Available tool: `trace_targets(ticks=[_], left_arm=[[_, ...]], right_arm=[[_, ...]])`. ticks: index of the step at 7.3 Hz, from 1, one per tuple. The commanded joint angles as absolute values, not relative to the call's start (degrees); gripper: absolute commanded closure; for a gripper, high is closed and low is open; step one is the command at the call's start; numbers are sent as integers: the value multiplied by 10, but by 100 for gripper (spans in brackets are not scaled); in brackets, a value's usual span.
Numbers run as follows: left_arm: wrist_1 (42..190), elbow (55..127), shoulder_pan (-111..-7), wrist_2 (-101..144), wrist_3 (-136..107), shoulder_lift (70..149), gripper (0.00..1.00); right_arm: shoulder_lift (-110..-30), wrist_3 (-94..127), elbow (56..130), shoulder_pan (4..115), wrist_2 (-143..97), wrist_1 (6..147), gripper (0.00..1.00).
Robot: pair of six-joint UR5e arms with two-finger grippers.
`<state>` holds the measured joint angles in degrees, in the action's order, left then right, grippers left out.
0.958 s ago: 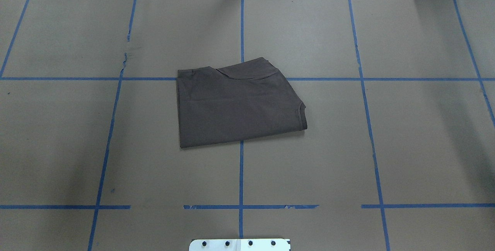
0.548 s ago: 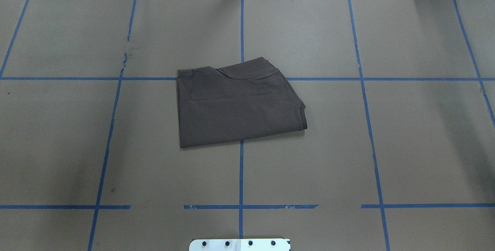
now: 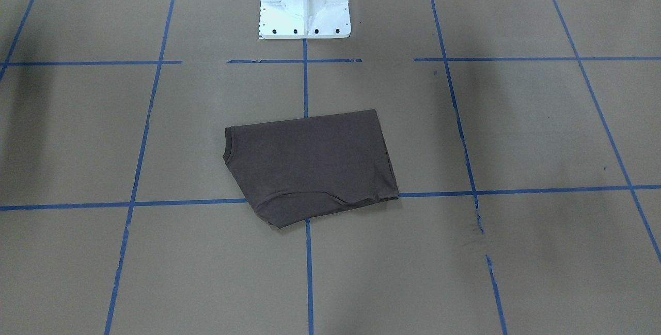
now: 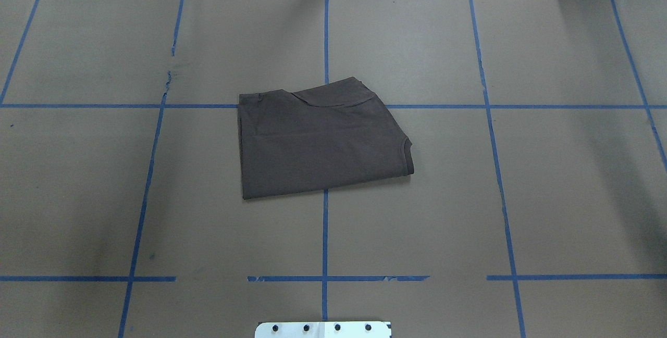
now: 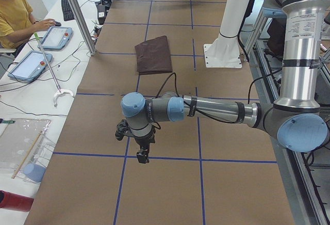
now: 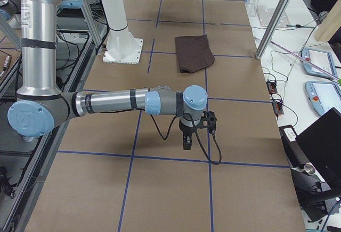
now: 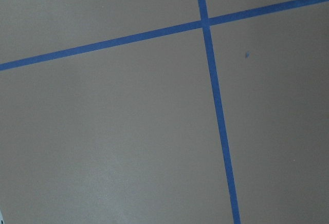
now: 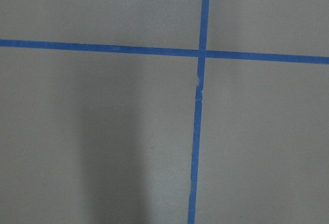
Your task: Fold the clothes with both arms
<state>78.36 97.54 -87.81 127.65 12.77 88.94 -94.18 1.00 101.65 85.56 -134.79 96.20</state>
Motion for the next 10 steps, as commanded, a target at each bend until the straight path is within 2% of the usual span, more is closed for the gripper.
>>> trace_targets(ticks=[1,10], left_arm=[[784,991,-878,1277,128,892,0],[804,1004,-876,1307,130,896,0]], right_arm=[[-947,7,1025,847,-1353,961,0],[-948,10,1028,838,-1351,961,0]])
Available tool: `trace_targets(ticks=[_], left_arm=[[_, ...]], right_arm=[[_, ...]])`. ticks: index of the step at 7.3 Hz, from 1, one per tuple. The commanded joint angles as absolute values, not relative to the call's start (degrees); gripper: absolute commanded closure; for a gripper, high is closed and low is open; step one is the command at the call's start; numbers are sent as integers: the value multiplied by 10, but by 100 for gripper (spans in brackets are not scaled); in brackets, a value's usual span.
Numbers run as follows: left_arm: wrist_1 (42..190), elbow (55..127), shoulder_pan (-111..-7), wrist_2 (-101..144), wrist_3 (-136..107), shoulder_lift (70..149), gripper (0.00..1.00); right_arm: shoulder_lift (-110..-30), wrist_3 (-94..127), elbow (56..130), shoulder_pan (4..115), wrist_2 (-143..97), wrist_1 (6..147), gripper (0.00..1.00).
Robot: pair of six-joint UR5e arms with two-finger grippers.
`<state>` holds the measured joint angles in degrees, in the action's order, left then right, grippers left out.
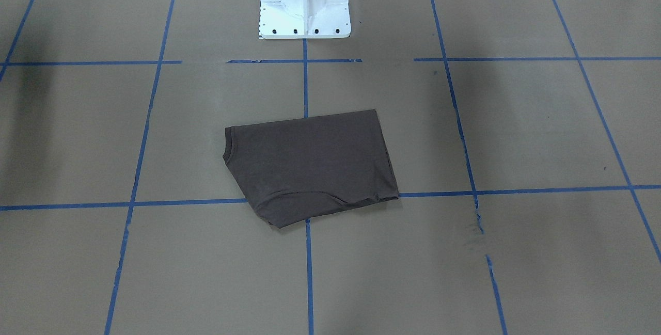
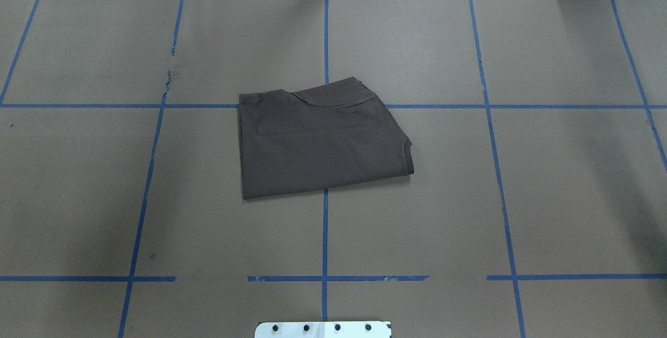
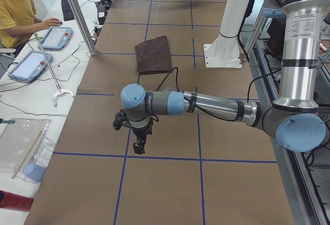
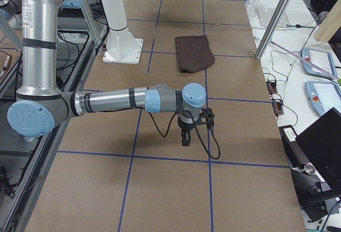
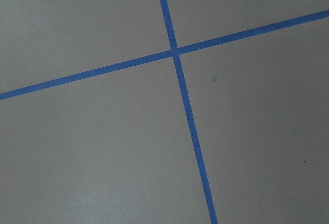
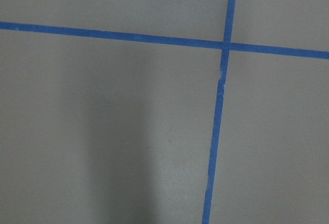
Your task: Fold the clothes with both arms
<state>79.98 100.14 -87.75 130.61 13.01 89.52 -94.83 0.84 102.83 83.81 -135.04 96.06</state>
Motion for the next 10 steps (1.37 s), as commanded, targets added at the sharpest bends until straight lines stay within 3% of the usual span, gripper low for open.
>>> trace_targets(ticks=[1,10], left_arm=[[822,998,-876,1307,130,896,0],[849,991,-878,1368,81,868,0]], right_arm=[[-948,10,1028,837,-1351,961,0],[-947,13,1030,832,-1350,961,0]])
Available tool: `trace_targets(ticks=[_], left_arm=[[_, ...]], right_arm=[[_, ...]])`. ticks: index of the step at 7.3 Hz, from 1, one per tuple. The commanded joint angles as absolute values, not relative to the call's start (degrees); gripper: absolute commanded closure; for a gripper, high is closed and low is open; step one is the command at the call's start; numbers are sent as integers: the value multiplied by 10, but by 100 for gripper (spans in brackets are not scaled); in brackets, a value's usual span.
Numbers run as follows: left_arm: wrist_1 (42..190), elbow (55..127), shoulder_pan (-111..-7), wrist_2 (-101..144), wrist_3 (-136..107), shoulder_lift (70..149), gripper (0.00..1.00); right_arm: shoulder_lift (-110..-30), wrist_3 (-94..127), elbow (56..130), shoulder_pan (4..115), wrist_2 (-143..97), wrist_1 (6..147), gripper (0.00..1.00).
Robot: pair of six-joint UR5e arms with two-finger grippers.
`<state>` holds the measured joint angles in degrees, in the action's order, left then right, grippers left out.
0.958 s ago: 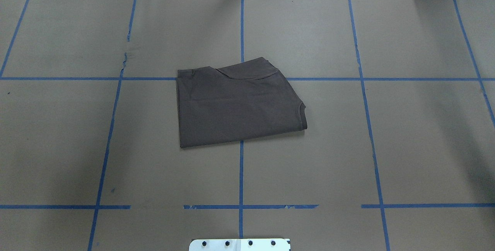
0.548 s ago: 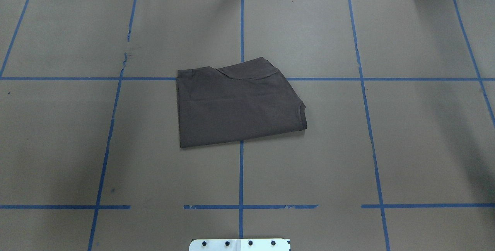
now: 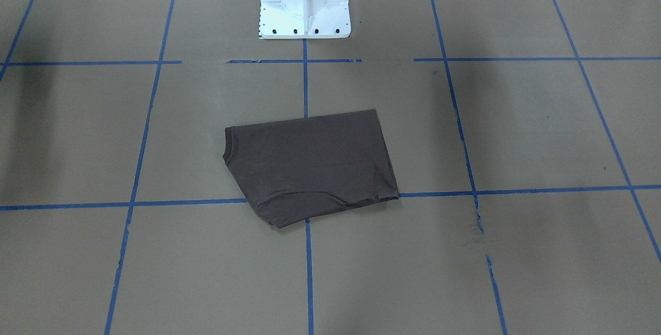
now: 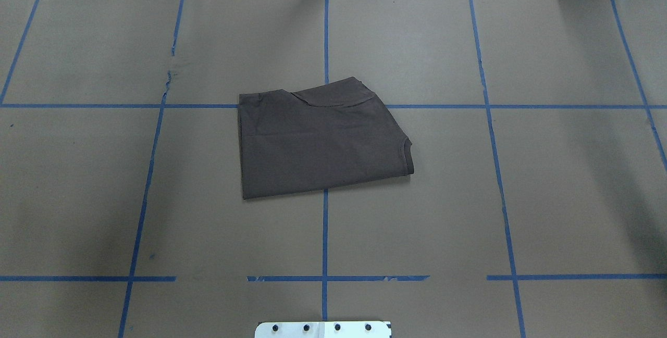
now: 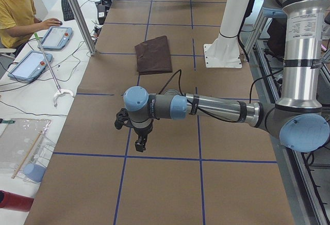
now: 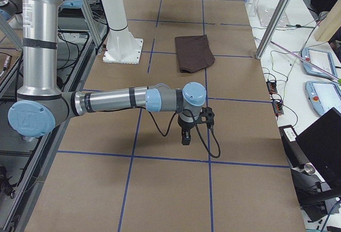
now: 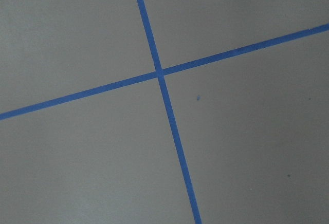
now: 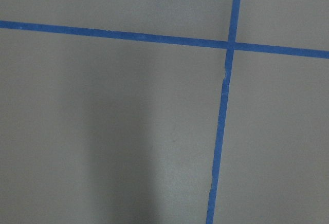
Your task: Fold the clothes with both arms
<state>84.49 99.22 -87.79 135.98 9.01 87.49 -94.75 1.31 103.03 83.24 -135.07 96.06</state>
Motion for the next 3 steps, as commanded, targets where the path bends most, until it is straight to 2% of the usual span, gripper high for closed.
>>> trace_targets(ticks=[1,3], left_arm=[[859,991,-877,1367,79,868,0],[869,990,-878,1363,79,867,0]], right_arm=[[-947,13,1030,832,-1350,961,0],[-947,13,1030,832,-1350,961,0]])
